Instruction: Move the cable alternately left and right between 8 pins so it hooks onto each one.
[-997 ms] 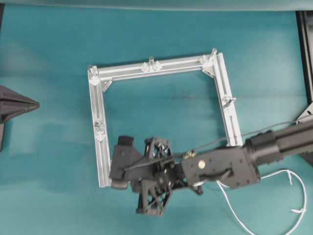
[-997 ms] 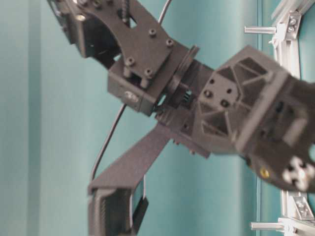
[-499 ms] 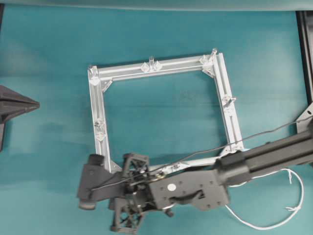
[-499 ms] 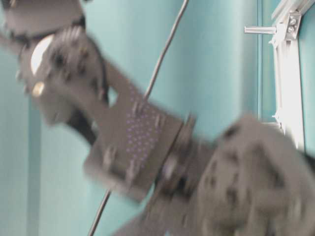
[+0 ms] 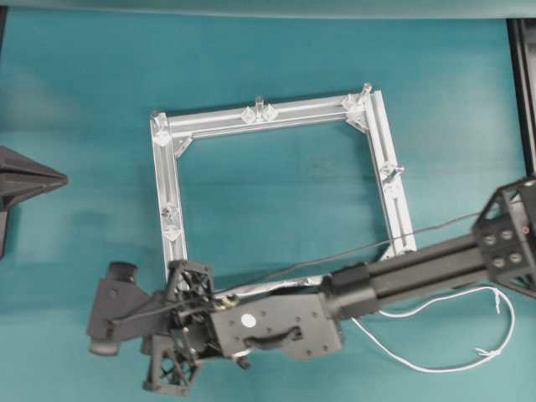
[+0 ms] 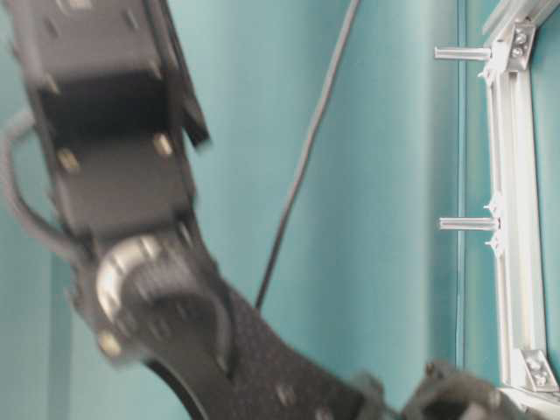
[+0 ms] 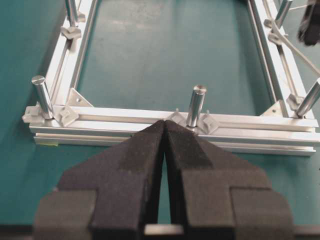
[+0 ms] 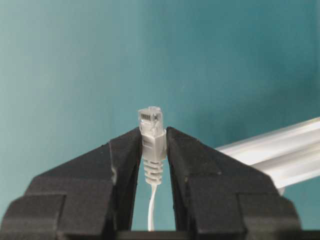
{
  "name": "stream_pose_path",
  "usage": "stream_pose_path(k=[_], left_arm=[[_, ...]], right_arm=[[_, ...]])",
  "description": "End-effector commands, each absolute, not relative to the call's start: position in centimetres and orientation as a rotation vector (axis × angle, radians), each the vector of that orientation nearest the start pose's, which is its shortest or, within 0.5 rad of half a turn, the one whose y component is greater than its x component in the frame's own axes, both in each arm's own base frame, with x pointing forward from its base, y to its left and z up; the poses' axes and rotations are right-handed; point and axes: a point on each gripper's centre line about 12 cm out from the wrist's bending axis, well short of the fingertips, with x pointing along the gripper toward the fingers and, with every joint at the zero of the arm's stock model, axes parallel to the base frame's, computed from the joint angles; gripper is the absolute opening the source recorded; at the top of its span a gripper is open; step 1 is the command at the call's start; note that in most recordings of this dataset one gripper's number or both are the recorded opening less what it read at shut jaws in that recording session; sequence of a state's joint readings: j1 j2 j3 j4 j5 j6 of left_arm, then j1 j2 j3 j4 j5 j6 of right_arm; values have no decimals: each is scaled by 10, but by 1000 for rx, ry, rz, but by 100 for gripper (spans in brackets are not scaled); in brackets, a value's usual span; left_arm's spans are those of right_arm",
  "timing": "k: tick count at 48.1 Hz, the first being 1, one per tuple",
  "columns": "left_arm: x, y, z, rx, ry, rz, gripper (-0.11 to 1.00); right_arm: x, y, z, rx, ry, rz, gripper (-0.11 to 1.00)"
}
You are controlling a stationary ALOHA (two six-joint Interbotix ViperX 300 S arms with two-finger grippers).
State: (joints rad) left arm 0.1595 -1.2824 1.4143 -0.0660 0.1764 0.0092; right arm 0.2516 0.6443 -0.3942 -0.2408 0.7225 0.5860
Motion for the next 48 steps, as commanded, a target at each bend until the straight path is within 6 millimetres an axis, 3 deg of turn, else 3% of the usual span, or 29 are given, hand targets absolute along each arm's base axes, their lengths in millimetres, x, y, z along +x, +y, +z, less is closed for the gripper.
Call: stream_pose_path(k=[1, 13, 24, 31, 48], left_arm=[[140, 21, 201, -79, 289, 154, 0], [140, 21, 201, -78, 288, 154, 0], [140, 21, 201, -79, 289, 154, 0], [140, 21, 201, -79, 289, 154, 0], [140, 21, 201, -79, 289, 154, 0]], right_arm=[[582, 123, 185, 188, 872, -99, 19], [592, 88, 186, 244, 859, -169, 19], [586, 54, 180, 344, 926, -315, 19], [580, 47, 181, 361, 925, -377, 19], [530, 34, 181, 453, 932, -456, 19]])
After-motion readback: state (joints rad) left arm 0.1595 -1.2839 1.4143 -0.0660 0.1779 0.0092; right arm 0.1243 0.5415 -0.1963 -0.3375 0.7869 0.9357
